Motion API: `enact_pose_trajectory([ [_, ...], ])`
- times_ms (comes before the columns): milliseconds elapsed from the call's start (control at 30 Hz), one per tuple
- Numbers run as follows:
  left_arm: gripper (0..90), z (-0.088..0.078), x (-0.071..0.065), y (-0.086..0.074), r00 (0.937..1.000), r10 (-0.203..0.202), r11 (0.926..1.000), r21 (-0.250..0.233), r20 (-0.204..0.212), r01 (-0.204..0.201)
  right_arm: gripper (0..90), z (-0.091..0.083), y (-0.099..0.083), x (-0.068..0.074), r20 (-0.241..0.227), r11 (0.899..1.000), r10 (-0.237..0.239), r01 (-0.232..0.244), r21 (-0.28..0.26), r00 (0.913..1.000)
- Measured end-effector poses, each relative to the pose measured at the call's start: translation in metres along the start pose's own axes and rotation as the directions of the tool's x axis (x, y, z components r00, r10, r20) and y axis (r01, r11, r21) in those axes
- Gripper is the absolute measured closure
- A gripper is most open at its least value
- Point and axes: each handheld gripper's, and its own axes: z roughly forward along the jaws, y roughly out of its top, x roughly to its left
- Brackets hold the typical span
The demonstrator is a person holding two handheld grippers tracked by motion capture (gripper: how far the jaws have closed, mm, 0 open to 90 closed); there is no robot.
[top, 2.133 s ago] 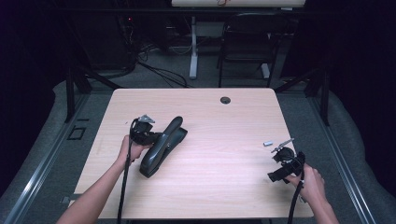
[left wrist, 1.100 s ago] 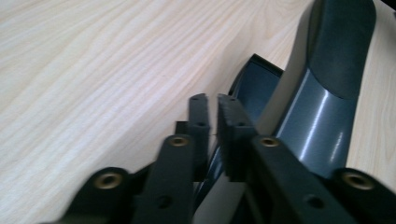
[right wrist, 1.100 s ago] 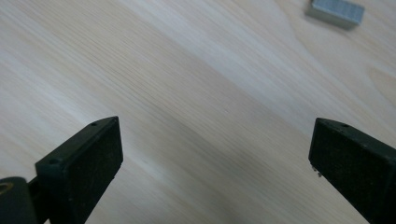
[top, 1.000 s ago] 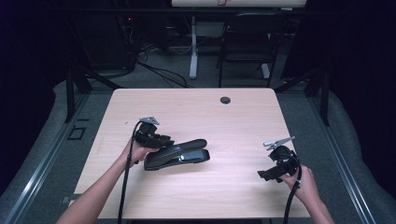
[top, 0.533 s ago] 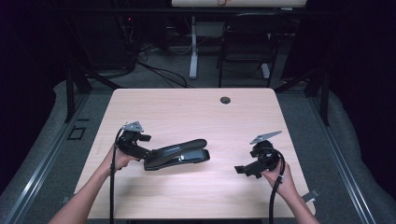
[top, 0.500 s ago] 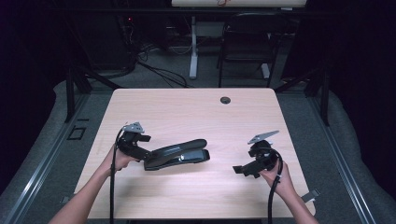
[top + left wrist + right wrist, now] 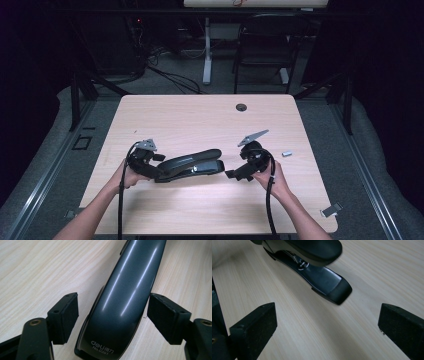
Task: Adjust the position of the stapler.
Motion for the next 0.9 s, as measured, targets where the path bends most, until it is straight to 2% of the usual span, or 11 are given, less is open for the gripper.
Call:
enact_pose_trajectory([
  [100, 32.7, 0.003, -0.002, -0.001, 0.9998, 0.02, 0.9996, 0.019, -0.003, -0.02, 8.4, 0.008, 0.011, 0.006, -0.012, 1.0, -0.028, 0.028, -0.007, 0.9995],
  [200, 35.4, 0.006, -0.008, -0.004, 0.9955, 0.076, 0.9966, 0.036, -0.056, -0.074, 16.6, 0.017, 0.023, 0.011, -0.018, 0.998, -0.062, 0.062, -0.015, 0.9979],
  [233, 35.6, 0.006, -0.009, -0.005, 0.9933, 0.094, 0.9951, 0.038, -0.068, -0.091, 17.7, 0.019, 0.026, 0.013, -0.015, 0.998, -0.06, 0.059, -0.021, 0.9981],
  [333, 36.4, 0.006, -0.01, -0.006, 0.9913, 0.109, 0.9939, 0.027, -0.075, -0.107, 20.2, 0.026, 0.033, 0.017, 0.011, 0.996, -0.084, 0.084, -0.021, 0.9964],
  [533, 36.9, 0.006, -0.009, -0.01, 0.9912, 0.115, 0.9934, -0.003, -0.066, -0.115, 25.1, 0.039, 0.041, 0.012, 0.019, 0.997, -0.079, 0.079, -0.025, 0.9967],
  [633, 37.1, 0.006, -0.009, -0.011, 0.9915, 0.113, 0.9935, -0.006, -0.063, -0.114, 31.8, 0.046, 0.044, 0.011, 0.014, 0.996, -0.088, 0.088, -0.017, 0.996],
  [667, 37.2, 0.006, -0.009, -0.011, 0.9916, 0.112, 0.9935, -0.008, -0.064, -0.113, 35.2, 0.048, 0.045, 0.012, 0.035, 0.996, -0.093, 0.094, -0.012, 0.995],
  [767, 37.4, 0.006, -0.009, -0.012, 0.9915, 0.114, 0.9933, -0.014, -0.063, -0.115, 36.4, 0.05, 0.046, 0.013, 0.056, 0.991, -0.133, 0.133, 0.006, 0.9895],
  [900, 37.6, 0.006, -0.008, -0.012, 0.9912, 0.119, 0.9926, -0.016, -0.057, -0.12, 37.2, 0.05, 0.046, 0.011, 0.043, 0.99, -0.14, 0.14, 0.004, 0.9893],
])
